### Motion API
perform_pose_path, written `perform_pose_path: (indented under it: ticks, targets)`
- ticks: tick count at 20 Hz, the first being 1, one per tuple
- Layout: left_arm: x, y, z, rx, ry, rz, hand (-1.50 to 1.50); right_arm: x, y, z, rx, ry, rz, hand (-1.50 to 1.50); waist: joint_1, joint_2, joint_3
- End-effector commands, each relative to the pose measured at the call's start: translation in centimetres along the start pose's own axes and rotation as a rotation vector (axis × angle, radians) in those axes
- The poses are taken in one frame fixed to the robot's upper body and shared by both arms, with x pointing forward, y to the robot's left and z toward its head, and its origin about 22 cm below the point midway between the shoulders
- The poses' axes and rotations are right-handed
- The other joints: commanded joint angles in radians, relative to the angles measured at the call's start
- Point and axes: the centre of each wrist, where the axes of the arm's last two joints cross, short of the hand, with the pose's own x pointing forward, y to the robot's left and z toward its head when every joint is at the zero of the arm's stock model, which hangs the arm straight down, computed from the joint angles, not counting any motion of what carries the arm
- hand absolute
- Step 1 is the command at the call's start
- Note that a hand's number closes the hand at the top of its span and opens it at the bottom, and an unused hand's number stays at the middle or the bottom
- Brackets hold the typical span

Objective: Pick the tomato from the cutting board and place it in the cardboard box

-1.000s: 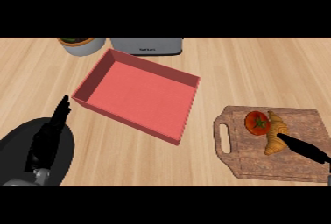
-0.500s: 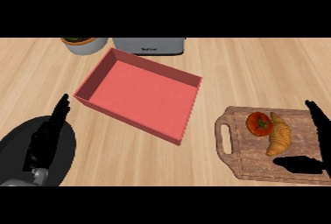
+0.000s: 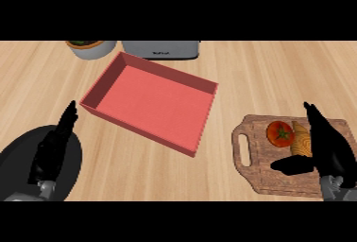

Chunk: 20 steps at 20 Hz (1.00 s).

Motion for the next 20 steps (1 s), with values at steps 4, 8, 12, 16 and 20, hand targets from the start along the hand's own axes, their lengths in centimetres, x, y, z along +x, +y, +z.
perform_pose_path:
  ticks: [4,8,12,16,20]
  targets:
    - [1.0,-1.0,0.1,-0.017,0.01,0.028,0.0,0.1,0.9,-1.0,0.027,0.078,0.036,-1.5,-0.003,0.0,0.001]
    - [-0.8,1.6,-0.6,0.0,0.001,0.013,0.0,-0.1,1.2,1.0,0.022,0.084,0.024,-1.5,-0.006,0.0,0.001]
    - [0.1,-1.0,0.7,-0.003,-0.007,0.001,0.0,0.1,4.2,-0.8,0.024,0.074,0.026,-1.5,-0.002,0.0,0.001]
    - [-0.3,1.2,-0.3,0.008,-0.012,0.005,0.0,-0.8,4.0,-1.8,0.011,0.074,0.024,-1.5,-0.002,0.0,0.001]
    - [1.3,-1.4,-0.9,0.002,0.015,0.012,0.0,-1.3,4.2,-2.9,0.024,0.078,0.021,-1.5,-0.004,0.001,0.001]
